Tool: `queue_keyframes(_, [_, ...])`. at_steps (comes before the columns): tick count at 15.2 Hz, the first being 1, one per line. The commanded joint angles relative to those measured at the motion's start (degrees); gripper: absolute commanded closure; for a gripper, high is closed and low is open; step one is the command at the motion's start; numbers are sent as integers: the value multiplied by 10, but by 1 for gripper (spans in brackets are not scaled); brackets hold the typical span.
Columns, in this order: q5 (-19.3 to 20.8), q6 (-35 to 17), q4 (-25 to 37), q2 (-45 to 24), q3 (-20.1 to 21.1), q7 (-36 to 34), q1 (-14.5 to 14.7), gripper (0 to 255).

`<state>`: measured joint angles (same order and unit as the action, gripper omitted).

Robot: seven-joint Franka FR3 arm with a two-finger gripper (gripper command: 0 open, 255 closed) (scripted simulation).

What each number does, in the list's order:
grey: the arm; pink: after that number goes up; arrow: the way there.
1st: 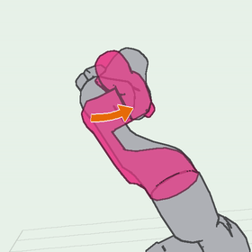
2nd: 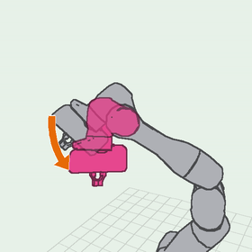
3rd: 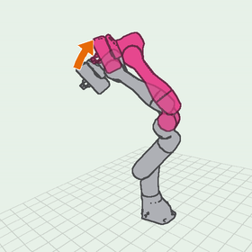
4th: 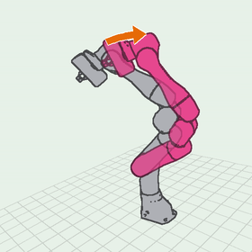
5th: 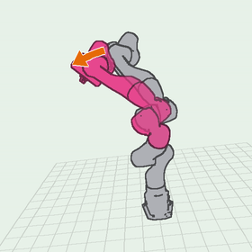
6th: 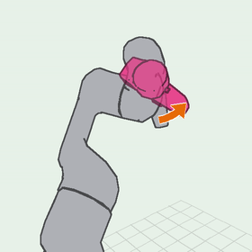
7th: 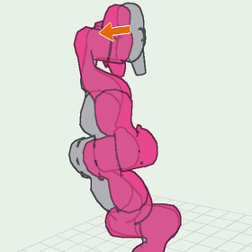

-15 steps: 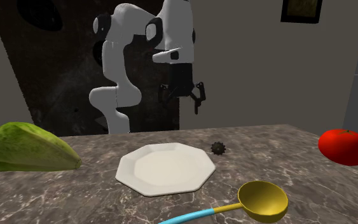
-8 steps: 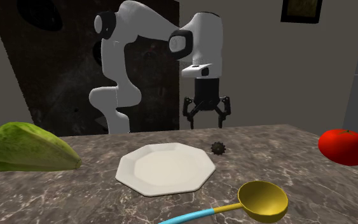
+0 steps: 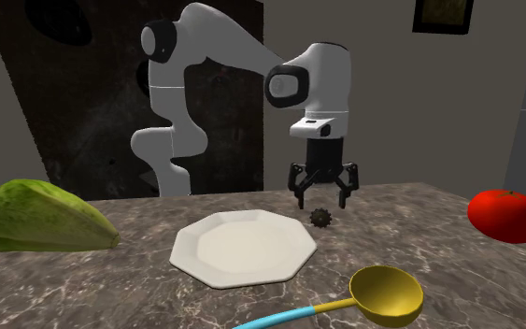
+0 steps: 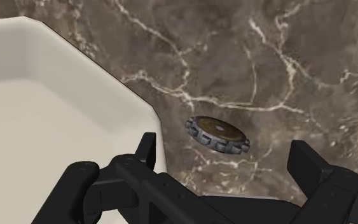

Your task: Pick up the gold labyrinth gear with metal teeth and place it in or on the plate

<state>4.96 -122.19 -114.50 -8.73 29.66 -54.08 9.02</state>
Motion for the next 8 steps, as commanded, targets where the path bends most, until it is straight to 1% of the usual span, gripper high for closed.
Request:
queue_keyframes(1, [5,-14,-8,-7,-1,-3,1,0])
queue_keyframes(3, [9,-25,-13,-13,-2,-6,2,0])
queue_keyframes(8, [9,-25,-13,-13,-2,-6,2,0])
